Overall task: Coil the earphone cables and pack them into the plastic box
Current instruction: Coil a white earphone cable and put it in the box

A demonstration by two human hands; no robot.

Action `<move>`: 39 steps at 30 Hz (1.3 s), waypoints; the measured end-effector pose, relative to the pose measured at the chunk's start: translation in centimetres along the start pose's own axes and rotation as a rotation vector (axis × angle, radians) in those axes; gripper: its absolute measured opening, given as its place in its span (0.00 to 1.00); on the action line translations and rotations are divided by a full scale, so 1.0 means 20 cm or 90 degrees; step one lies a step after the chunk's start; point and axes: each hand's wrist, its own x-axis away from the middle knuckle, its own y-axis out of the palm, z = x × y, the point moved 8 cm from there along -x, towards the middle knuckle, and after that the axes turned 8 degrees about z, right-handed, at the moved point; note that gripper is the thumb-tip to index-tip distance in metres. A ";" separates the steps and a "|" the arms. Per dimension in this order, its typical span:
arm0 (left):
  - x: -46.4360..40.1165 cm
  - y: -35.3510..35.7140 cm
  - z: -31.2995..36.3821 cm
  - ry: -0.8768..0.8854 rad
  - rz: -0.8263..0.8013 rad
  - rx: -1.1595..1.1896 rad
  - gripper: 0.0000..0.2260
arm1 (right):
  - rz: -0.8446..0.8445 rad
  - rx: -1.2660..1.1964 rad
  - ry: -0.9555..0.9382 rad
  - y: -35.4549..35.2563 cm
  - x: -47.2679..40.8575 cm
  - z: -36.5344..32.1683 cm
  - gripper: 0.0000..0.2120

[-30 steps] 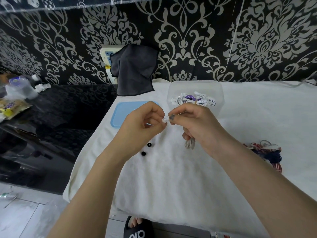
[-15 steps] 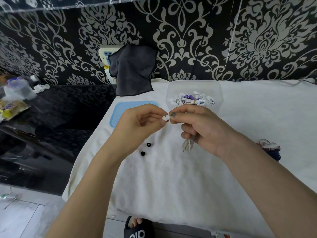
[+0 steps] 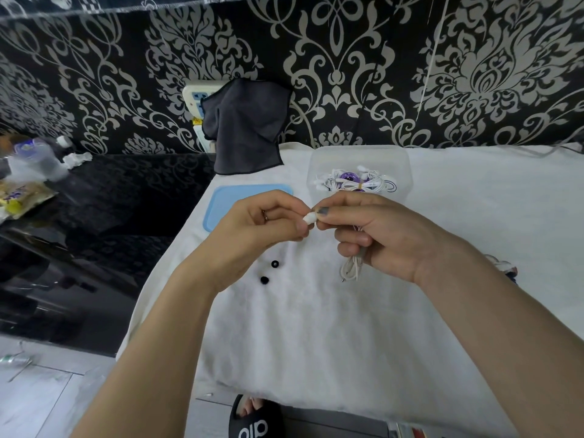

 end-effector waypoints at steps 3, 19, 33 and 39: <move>0.00 0.01 0.00 -0.007 -0.007 0.021 0.11 | -0.001 -0.002 0.002 0.00 0.00 0.00 0.03; -0.02 0.02 0.01 -0.003 0.004 0.029 0.05 | 0.002 -0.064 0.025 0.01 0.00 0.02 0.04; 0.01 0.04 0.13 0.159 0.108 -0.020 0.05 | -0.012 -0.321 0.151 0.07 0.01 0.09 0.06; 0.03 0.04 0.16 0.218 0.140 -0.095 0.03 | -0.018 -0.336 0.148 0.06 0.00 0.09 0.12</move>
